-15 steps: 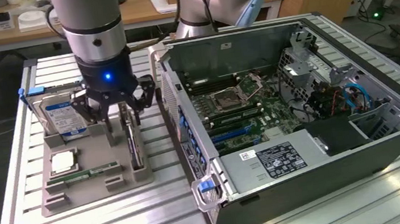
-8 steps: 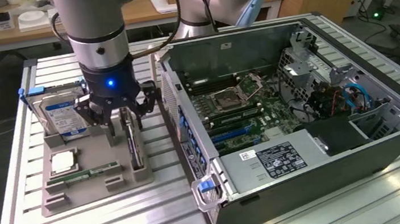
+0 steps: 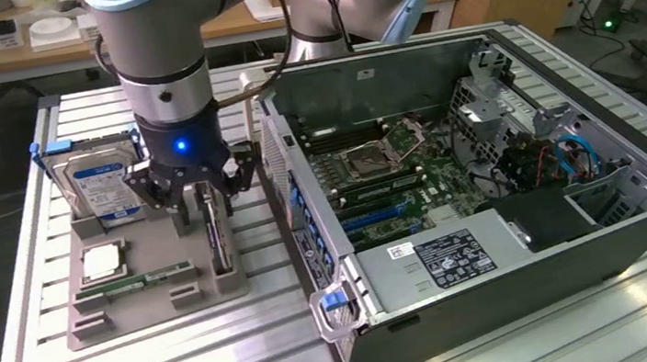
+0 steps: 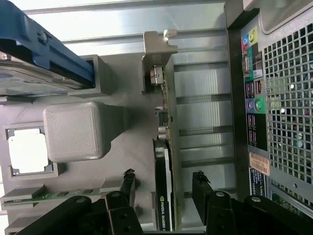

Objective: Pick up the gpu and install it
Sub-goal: 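Pick up the gpu and move the gpu toward the slot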

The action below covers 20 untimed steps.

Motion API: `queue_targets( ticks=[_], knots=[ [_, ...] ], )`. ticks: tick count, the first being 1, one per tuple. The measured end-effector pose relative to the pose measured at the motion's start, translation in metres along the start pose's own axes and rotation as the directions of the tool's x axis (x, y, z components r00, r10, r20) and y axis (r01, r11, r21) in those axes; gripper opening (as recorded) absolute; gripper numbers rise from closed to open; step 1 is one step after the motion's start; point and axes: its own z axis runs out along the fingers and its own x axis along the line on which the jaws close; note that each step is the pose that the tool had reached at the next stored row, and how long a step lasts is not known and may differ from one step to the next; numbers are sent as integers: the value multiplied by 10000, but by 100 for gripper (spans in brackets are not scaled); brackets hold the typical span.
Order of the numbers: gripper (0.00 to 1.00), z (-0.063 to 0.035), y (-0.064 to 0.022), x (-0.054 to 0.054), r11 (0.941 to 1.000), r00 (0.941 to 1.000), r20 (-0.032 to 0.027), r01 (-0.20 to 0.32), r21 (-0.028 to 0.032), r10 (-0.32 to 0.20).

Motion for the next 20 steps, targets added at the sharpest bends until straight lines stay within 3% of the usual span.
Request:
queue_targets(
  ticks=[13,20],
  knots=[
    [59,236,-6,1,9999,9999,2,-101,1,101],
    [59,303,-7,2,9999,9999,1,-102,5,102]
  ],
)
